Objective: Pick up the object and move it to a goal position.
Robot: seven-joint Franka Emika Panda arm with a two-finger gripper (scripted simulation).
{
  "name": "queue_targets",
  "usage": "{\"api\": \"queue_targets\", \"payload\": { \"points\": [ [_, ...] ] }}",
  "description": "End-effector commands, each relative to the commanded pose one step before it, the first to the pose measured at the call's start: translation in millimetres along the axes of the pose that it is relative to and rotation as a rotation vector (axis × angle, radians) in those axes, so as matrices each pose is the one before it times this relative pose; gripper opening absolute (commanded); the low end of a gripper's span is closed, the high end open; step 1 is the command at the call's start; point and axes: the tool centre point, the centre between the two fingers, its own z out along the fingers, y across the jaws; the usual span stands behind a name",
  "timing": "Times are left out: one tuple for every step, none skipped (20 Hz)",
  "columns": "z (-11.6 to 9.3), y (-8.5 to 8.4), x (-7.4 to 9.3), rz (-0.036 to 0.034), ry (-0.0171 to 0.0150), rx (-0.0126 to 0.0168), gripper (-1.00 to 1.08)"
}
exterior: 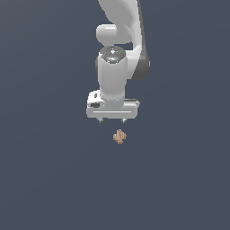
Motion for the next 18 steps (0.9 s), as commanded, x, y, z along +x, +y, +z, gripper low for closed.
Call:
{"api": "queue_targets", "payload": {
  "points": [
    [0.00, 0.01, 0.00, 0.00000, 0.00000, 0.00000, 1.00],
    [-0.04, 0.20, 0.06, -0.00081, 0.00001, -0.00054, 1.00],
    [-0.11, 0.57, 0.19, -0.00245, 0.00000, -0.00161, 1.00],
    [-0.19, 0.95, 0.30, -0.00412, 0.00001, -0.00263, 1.00],
    [-0.30, 1.29, 0.40, -0.00589, 0.00001, -0.00360, 1.00],
    [-0.43, 1.60, 0.45, -0.00749, 0.00002, -0.00428, 1.00],
    [-0.57, 1.74, 0.46, -0.00881, 0.00004, -0.00459, 1.00],
    [-0.60, 1.48, 0.34, -0.00817, 0.00007, -0.00377, 1.00],
    [-0.56, 1.09, 0.22, -0.00669, 0.00010, -0.00268, 1.00],
    [-0.46, 0.70, 0.11, -0.00494, 0.00011, -0.00167, 1.00],
    [-0.33, 0.41, 0.04, -0.00320, 0.00010, -0.00086, 1.00],
    [-0.19, 0.21, 0.00, -0.00152, 0.00007, -0.00025, 1.00],
    [-0.03, 0.00, -0.02, 0.00000, 0.00000, 0.00000, 1.00],
    [0.12, -0.23, -0.03, 0.00123, 0.00001, 0.00063, 1.00],
    [0.29, -0.38, -0.01, 0.00261, -0.00010, 0.00057, 1.00],
    [0.48, -0.37, -0.01, 0.00408, -0.00019, 0.00070, 1.00],
    [0.66, -0.46, 0.01, 0.00534, -0.00028, 0.00072, 1.00],
    [0.84, -0.53, 0.02, 0.00664, -0.00037, 0.00076, 1.00]
  ]
}}
